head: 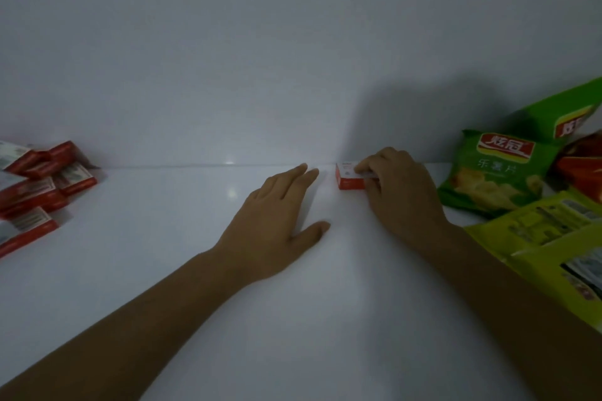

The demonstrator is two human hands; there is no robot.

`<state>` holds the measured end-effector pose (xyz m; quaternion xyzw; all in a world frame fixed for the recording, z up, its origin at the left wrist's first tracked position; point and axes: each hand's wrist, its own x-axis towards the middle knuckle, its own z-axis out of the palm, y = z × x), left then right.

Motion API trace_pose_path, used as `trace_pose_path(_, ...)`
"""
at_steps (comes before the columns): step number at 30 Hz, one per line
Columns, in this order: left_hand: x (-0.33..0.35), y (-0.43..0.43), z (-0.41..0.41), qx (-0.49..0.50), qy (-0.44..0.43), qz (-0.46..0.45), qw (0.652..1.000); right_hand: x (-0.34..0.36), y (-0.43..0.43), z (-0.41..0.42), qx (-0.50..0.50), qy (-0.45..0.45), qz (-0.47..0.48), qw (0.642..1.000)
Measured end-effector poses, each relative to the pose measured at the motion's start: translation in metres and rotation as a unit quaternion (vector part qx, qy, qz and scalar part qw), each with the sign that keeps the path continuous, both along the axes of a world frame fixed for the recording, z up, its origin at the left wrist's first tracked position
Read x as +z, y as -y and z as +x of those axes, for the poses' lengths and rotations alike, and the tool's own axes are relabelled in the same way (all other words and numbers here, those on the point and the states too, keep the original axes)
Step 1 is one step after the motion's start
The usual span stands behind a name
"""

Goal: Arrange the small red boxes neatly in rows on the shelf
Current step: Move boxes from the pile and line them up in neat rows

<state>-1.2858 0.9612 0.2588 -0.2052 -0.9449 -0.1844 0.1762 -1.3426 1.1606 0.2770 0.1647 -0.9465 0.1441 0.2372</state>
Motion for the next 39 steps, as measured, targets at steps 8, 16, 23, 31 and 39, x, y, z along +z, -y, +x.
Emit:
trace_pose_path(8,-0.003,0.000,0.001,-0.001,0.010,-0.006,1.000,0.009,0.014,0.024,-0.009,0.015,0.124,0.992)
trace_pose_path(16,-0.005,0.000,0.001,-0.007,0.004,-0.004,1.000,0.000,0.015,0.023,0.029,0.111,0.082,0.990)
trace_pose_path(23,-0.004,0.000,-0.001,-0.009,0.000,-0.004,1.000,0.000,0.019,0.024,0.017,0.094,0.081,0.992)
trace_pose_path(31,-0.006,0.001,-0.004,-0.001,0.006,-0.012,1.000,-0.009,0.020,0.017,0.007,0.033,0.062,0.998)
trace_pose_path(39,-0.004,0.001,-0.007,0.011,0.006,-0.002,1.000,-0.008,0.022,0.020,0.008,-0.073,0.054,0.996)
